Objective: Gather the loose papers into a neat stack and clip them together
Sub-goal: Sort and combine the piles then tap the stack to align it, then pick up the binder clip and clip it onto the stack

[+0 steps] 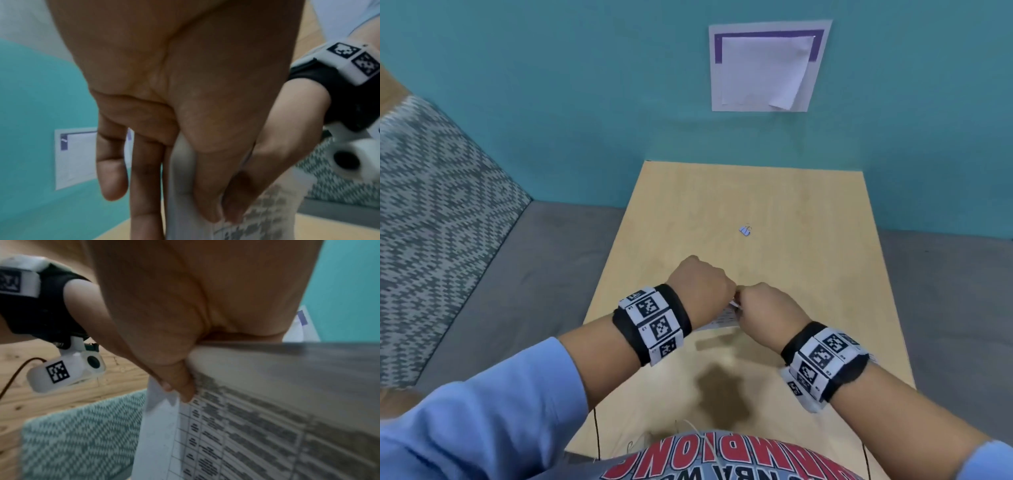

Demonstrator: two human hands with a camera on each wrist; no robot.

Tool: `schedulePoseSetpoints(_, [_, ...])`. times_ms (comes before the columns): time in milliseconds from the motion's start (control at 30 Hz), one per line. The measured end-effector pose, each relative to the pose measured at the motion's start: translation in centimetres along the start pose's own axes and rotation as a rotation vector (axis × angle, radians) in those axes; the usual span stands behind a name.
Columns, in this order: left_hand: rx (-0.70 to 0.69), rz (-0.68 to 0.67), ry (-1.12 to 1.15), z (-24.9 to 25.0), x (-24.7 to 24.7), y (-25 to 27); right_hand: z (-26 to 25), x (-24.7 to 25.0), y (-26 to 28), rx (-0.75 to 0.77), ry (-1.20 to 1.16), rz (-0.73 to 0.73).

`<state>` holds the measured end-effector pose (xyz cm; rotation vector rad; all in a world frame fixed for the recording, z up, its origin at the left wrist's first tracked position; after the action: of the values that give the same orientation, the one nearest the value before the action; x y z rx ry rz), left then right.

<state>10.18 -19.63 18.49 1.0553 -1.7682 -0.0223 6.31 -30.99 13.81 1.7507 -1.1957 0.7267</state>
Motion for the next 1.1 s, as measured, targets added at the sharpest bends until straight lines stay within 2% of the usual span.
schedulePoseSetpoints(67, [0.043,0.074,0.047,-0.5,1.3,0.7,-0.3,0.3,0.2,0.001,-0.106,0.030])
schedulePoseSetpoints(133, [0.111,0.213,0.230,-2.2,1.2,1.3,0.5,1.1,0.8,0.012,-0.266,0.056])
schedulePoseSetpoints(233, [0.131,0.384,0.792,-5.0,-1.2,2.8,2.6,3.2,2.6,0.036,-0.573,0.134])
schedulePoseSetpoints(300, [0.122,0.413,1.179,-5.4,-3.1,3.6,3.8,4.5,4.1,0.069,-0.753,0.182])
schedulePoseSetpoints(333, [0.112,0.393,1.303,-5.2,-3.9,3.8,4.2,4.9,4.7,0.059,-0.823,0.211])
schedulePoseSetpoints(400, [0.083,0.365,1.444,-4.5,-4.6,4.0,5.2,5.4,5.2,0.019,-0.936,0.260])
schedulePoseSetpoints(433, [0.083,0.394,1.485,-4.3,-4.5,4.0,5.6,5.5,5.4,0.011,-0.998,0.281])
schedulePoseSetpoints(567, [0.212,0.682,1.695,-4.1,-3.3,3.2,5.9,6.0,6.1,0.052,-1.191,0.369])
schedulePoseSetpoints(633, [0.279,0.759,1.789,-3.3,-3.2,2.1,6.3,5.7,5.8,0.066,-1.237,0.408])
schedulePoseSetpoints(700, [0.339,0.695,1.819,-1.8,-4.1,0.4,7.2,4.1,4.8,0.020,-1.221,0.407])
schedulePoseSetpoints(800, [0.412,0.492,1.818,0.7,-7.2,-2.4,8.9,1.0,3.4,-0.096,-1.144,0.398])
schedulePoseSetpoints(867, [0.427,0.406,1.848,1.4,-8.6,-3.2,9.3,0.3,3.0,-0.095,-1.163,0.428])
schedulePoseSetpoints(1000, [0.316,0.369,1.854,1.0,-8.3,-4.1,8.9,0.8,2.6,-0.060,-1.209,0.515])
schedulePoseSetpoints(1100, [0.351,0.362,1.825,0.7,-8.3,-4.6,8.9,0.7,2.3,-0.075,-1.128,0.530])
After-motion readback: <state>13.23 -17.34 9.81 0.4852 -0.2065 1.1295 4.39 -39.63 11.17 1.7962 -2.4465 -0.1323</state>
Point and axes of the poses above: each hand's wrist, its own y-axis away from the middle knuckle, its own x-axis out of the back of the hand, z = x × y, the point moved 3 cm from there along -y, towards the middle knuckle, and after that the axes turned 13 degrees about -y, right-handed, at the moved point
